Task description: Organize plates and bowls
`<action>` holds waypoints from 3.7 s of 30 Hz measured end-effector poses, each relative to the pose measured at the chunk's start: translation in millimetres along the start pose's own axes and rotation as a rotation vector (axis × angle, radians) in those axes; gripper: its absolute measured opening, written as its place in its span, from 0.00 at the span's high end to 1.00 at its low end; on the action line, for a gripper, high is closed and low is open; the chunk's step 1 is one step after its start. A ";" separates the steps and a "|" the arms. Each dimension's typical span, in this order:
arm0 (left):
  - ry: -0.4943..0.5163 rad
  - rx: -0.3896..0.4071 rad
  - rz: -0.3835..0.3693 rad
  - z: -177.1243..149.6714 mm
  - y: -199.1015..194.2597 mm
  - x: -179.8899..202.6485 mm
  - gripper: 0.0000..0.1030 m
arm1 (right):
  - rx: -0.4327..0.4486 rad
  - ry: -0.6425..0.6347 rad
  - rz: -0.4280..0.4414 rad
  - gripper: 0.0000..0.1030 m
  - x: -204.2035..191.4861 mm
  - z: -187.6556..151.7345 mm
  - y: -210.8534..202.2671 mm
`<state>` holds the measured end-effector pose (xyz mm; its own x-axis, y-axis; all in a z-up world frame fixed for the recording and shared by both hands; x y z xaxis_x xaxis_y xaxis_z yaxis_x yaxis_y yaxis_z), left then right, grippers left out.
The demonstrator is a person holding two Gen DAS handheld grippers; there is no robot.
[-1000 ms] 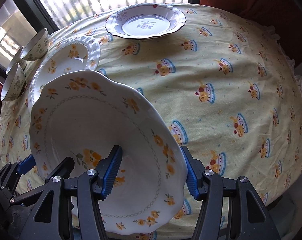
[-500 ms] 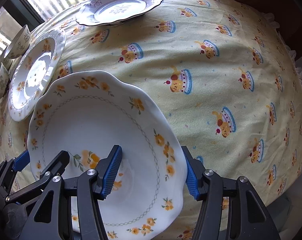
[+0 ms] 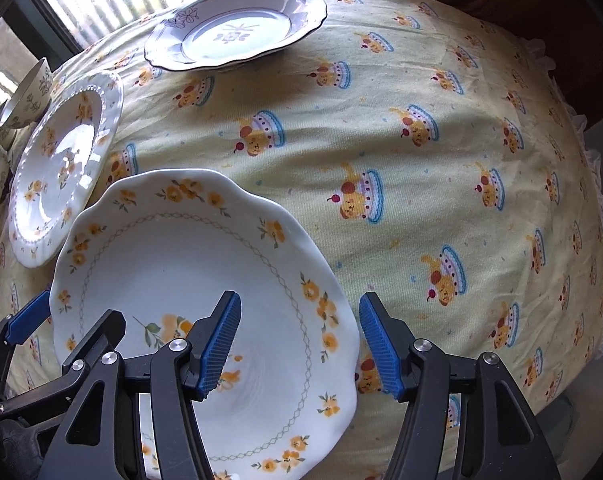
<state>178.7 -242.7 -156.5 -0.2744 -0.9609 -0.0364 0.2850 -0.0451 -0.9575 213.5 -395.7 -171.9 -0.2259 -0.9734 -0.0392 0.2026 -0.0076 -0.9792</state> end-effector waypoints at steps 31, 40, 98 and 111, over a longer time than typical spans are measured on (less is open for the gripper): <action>-0.038 0.156 0.043 3.5 -51.2 -163.6 0.12 | 0.234 0.031 0.102 0.17 -159.8 -24.1 -86.2; -0.087 0.151 0.090 41.5 -15.2 -182.5 0.12 | 0.251 -0.001 0.118 0.17 -179.3 22.0 -61.8; -0.071 0.016 0.139 5.9 36.8 -221.6 0.22 | 0.060 -0.068 0.091 0.40 -239.8 3.7 22.2; -0.084 -0.006 0.099 -8.2 19.6 -219.8 0.26 | 0.026 -0.021 0.060 0.39 -234.6 -5.5 8.7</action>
<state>237.1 -30.2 -169.6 -0.1668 -0.9802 -0.1070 0.3016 0.0526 -0.9520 263.0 -166.1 -172.3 -0.1927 -0.9768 -0.0937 0.2403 0.0456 -0.9696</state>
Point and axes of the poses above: each gripper's, at about its wrist camera, not at the fingertips, and y roughly the way its jaws point, x to its right, z to its top, the point moved 4 cm from there along y, roughly the way its jaws point, and after that the axes turned 12 degrees about y, right-handed, at the moved point
